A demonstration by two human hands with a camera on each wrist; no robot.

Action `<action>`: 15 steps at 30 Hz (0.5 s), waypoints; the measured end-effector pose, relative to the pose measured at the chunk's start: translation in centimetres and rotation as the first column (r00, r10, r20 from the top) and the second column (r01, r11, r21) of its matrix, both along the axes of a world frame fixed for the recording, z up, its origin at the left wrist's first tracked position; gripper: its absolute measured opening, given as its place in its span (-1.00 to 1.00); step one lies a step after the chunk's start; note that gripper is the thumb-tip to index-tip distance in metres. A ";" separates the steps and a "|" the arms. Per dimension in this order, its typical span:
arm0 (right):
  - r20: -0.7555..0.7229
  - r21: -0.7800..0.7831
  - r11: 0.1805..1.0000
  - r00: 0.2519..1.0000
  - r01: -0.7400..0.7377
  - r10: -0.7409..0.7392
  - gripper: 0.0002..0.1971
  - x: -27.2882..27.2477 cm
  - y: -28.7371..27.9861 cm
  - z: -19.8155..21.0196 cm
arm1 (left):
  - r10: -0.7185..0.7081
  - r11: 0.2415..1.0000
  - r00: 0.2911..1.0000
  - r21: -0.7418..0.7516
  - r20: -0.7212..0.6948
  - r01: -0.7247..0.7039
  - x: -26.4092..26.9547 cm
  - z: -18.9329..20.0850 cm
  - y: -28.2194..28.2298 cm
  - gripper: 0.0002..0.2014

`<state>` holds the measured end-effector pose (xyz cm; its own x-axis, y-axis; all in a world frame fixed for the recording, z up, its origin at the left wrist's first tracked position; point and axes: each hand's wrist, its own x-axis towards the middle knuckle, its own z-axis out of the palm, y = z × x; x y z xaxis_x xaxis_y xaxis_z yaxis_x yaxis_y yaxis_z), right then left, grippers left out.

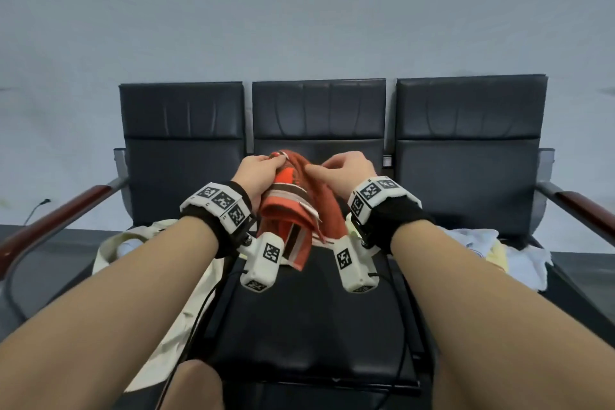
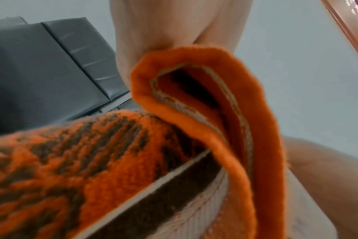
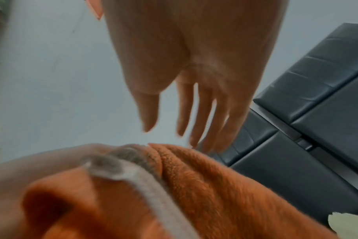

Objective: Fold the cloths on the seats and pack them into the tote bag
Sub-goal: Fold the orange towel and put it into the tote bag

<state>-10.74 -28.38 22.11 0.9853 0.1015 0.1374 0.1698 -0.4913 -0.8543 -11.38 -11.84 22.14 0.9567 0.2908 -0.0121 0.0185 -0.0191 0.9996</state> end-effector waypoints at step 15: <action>0.046 0.049 0.992 0.992 -0.116 0.113 -0.81 1.1 0.1 -0.2 | 0.011 1.000 0.992 -0.003 -0.126 -0.012 0.5 0.8 -1.1 -0.53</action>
<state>-9.67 -28.28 21.88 0.9606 0.2051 0.1877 0.2598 -0.4220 -0.8686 -10.87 -12.91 22.97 0.9441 0.3015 -0.1334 0.1445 -0.0147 0.9894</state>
